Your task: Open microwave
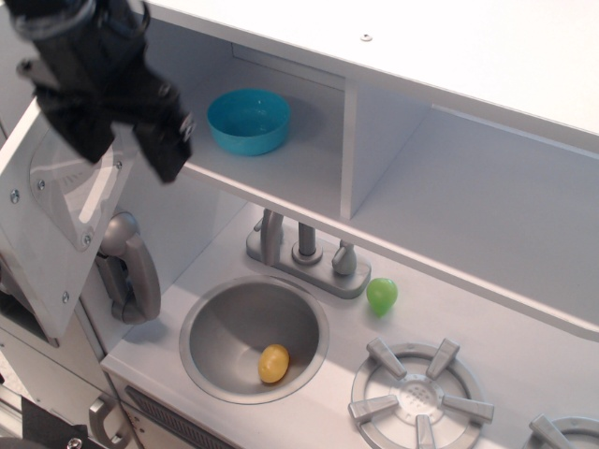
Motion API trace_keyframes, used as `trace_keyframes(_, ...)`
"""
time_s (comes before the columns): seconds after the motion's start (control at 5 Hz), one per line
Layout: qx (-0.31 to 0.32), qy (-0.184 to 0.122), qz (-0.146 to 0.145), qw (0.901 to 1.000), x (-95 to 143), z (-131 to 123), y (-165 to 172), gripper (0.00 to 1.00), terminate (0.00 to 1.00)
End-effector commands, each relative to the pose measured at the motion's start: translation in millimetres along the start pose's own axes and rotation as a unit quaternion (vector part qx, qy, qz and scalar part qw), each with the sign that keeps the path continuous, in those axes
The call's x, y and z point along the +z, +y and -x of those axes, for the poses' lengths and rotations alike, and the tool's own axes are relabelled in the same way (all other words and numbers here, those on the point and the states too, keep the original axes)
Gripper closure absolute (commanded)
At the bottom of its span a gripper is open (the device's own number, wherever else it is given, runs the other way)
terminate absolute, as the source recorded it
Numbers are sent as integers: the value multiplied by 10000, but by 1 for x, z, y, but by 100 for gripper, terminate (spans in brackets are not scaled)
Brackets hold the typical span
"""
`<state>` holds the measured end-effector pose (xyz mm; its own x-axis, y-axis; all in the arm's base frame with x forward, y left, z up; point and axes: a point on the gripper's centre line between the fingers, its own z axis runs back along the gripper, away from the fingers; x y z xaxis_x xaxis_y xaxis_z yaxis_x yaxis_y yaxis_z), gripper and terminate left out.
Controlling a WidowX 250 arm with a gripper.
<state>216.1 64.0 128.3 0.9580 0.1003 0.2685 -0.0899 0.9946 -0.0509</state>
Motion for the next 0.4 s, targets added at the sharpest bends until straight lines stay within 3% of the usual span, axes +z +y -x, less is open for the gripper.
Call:
trace_keyframes(0.0,95,-142,125,9998,38,-23,-9,0,0)
trace_keyframes(0.2,95,-142,125,9998,38,-23,-9,0,100)
